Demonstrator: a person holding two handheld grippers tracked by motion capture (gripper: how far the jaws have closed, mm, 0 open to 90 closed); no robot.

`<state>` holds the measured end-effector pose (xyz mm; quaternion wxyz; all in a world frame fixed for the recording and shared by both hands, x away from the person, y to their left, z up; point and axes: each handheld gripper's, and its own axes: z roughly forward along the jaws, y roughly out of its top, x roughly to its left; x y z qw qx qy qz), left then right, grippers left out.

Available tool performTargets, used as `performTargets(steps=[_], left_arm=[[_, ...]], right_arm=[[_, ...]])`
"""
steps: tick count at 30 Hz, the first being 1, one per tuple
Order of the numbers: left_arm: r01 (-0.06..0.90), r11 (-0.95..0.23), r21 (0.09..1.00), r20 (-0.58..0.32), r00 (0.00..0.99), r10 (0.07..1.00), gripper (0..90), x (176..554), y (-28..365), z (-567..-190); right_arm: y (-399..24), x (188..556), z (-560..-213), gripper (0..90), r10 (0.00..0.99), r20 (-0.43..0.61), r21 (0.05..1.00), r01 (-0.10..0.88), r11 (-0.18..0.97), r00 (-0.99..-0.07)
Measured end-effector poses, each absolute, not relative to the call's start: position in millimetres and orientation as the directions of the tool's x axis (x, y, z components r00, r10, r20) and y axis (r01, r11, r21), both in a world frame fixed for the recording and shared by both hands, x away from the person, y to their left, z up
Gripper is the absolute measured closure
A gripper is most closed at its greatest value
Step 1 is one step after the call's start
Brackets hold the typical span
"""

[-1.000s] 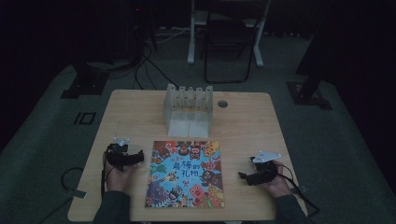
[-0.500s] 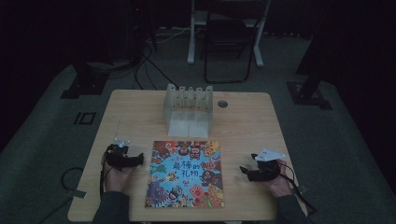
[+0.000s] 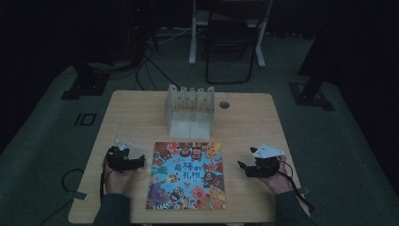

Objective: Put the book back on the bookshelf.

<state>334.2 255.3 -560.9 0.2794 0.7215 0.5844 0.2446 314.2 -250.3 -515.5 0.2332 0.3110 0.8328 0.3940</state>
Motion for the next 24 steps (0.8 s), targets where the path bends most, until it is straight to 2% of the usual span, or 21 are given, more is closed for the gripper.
performTargets(steps=[10,24], left_arm=[[0.699,-0.163,0.696,0.025,0.203,0.979,6.7,332.0,253.1,-561.5],[0.687,-0.166,0.707,0.025,0.210,0.977,7.6,330.6,252.2,-562.7]], right_arm=[[-235.9,324.9,-507.2,28.4,0.676,-0.134,0.814,0.309,0.493,-0.725],[-220.0,352.0,-510.3,32.0,0.689,-0.058,0.832,0.347,0.433,-0.722]])
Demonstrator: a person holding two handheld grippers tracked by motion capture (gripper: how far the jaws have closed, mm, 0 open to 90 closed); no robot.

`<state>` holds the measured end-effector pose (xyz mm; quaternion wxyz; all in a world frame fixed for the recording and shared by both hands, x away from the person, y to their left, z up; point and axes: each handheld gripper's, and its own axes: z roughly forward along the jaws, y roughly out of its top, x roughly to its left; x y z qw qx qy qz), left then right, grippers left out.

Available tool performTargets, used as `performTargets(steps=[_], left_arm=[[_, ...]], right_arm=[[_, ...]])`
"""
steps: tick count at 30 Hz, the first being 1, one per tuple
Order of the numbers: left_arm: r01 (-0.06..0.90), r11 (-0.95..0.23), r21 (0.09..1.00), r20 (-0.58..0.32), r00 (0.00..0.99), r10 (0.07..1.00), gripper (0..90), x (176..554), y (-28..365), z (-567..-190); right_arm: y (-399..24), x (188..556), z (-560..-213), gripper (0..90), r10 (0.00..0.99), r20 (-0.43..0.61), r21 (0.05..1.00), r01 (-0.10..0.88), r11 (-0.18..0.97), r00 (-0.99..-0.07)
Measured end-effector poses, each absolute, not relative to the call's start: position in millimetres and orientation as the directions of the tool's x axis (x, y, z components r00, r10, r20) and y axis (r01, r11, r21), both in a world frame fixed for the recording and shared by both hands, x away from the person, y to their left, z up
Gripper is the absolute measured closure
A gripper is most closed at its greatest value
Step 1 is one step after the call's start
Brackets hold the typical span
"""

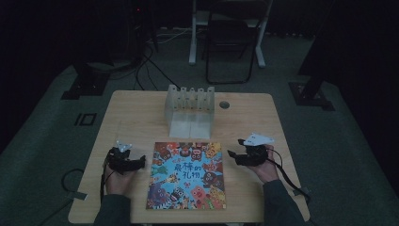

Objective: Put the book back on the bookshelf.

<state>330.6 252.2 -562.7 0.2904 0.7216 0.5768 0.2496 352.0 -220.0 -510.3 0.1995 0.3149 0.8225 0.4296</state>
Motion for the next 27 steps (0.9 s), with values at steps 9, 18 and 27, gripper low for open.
performTargets(steps=[9,18,27], left_arm=[[0.678,-0.179,0.713,0.024,0.231,0.973,10.8,329.3,250.3,-562.4],[0.675,-0.189,0.713,0.025,0.245,0.969,10.6,328.8,249.4,-562.6],[0.647,-0.238,0.724,0.032,0.313,0.949,22.2,319.9,241.9,-557.6]], right_arm=[[-203.0,366.8,-505.1,29.7,0.673,-0.066,0.826,0.338,0.451,-0.736],[-181.0,390.5,-516.0,20.9,0.651,-0.031,0.804,0.367,0.467,-0.759],[-170.6,407.2,-538.4,20.1,0.645,0.036,0.793,0.415,0.446,-0.763]])
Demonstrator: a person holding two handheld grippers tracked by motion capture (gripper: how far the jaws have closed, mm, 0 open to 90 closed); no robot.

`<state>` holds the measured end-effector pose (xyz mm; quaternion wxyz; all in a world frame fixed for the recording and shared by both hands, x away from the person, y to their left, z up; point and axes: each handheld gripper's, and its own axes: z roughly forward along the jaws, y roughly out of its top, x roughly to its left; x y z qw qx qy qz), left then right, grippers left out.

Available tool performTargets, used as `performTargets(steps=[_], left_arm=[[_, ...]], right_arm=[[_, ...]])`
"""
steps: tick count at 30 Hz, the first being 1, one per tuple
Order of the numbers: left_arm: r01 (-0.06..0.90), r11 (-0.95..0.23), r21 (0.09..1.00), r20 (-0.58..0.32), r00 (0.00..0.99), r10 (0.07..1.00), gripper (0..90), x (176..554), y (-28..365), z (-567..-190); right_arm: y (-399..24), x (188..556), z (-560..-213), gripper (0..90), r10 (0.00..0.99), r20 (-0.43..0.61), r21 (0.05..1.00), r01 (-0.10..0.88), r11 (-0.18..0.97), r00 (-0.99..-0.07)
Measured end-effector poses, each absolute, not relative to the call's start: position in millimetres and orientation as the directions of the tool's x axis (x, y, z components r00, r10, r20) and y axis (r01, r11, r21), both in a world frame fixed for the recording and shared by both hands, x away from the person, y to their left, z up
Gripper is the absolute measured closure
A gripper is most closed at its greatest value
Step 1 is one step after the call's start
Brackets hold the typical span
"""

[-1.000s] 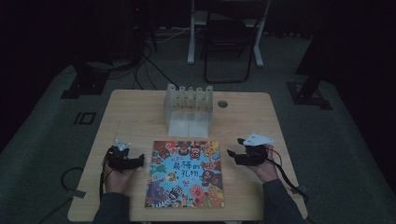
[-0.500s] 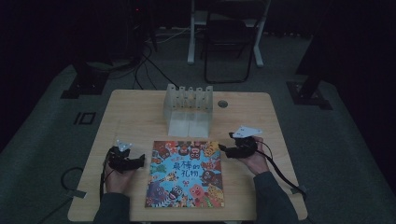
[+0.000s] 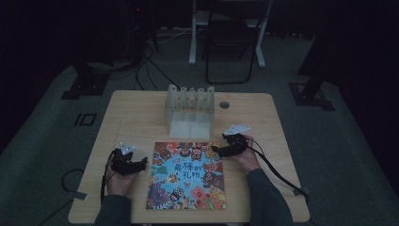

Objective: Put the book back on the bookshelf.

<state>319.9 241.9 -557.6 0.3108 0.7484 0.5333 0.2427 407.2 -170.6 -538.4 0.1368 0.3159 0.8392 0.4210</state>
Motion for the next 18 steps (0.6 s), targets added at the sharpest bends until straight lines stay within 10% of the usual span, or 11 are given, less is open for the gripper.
performTargets(steps=[18], left_arm=[[0.553,-0.297,0.778,0.015,0.456,0.890,19.7,272.1,212.3,-544.8]], right_arm=[[-164.9,418.9,-563.6,21.1,0.615,0.177,0.768,0.499,0.402,-0.769]])
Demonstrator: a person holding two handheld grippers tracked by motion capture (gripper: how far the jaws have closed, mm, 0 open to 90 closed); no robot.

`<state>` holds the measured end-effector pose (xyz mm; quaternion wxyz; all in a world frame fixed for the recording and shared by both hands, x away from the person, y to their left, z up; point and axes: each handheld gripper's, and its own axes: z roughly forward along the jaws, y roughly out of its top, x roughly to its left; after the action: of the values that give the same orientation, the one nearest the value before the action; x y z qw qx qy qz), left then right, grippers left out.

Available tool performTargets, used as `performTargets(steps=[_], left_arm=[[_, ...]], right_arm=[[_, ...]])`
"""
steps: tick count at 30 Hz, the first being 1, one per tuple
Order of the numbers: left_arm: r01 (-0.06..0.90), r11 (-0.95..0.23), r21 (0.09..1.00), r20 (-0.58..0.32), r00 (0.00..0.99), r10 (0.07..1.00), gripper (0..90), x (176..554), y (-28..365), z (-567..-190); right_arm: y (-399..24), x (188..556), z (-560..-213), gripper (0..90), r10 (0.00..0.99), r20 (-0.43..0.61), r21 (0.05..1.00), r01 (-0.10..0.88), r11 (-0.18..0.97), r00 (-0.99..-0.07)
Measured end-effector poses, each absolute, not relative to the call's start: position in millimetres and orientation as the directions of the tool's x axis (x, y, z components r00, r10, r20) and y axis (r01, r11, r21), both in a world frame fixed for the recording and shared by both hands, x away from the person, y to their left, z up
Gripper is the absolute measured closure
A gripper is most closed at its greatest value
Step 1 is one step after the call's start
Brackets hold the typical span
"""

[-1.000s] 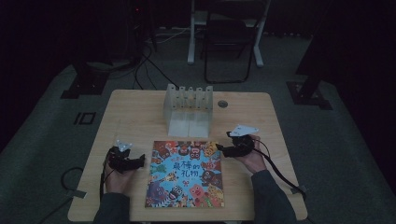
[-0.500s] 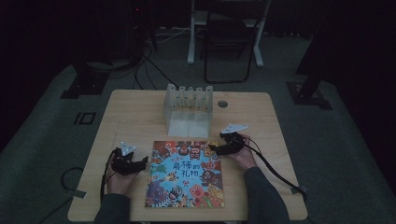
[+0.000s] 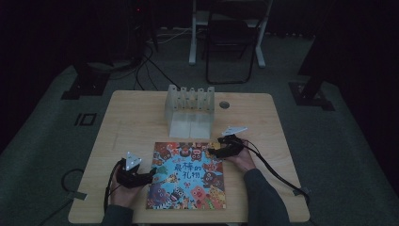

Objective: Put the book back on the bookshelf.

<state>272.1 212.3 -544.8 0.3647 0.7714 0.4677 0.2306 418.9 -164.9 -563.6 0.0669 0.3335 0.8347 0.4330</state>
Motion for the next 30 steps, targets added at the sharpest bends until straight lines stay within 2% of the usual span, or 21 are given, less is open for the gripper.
performTargets(steps=[15,30], left_arm=[[0.525,-0.344,0.778,-0.003,0.551,0.834,19.4,246.9,188.1,-544.3],[0.470,-0.419,0.777,0.049,0.618,0.785,14.8,229.4,171.0,-543.8]], right_arm=[[-169.8,418.7,-562.8,21.3,0.617,0.224,0.765,0.528,0.368,-0.755],[-172.6,419.8,-558.4,21.3,0.614,0.262,0.769,0.545,0.333,-0.745]])
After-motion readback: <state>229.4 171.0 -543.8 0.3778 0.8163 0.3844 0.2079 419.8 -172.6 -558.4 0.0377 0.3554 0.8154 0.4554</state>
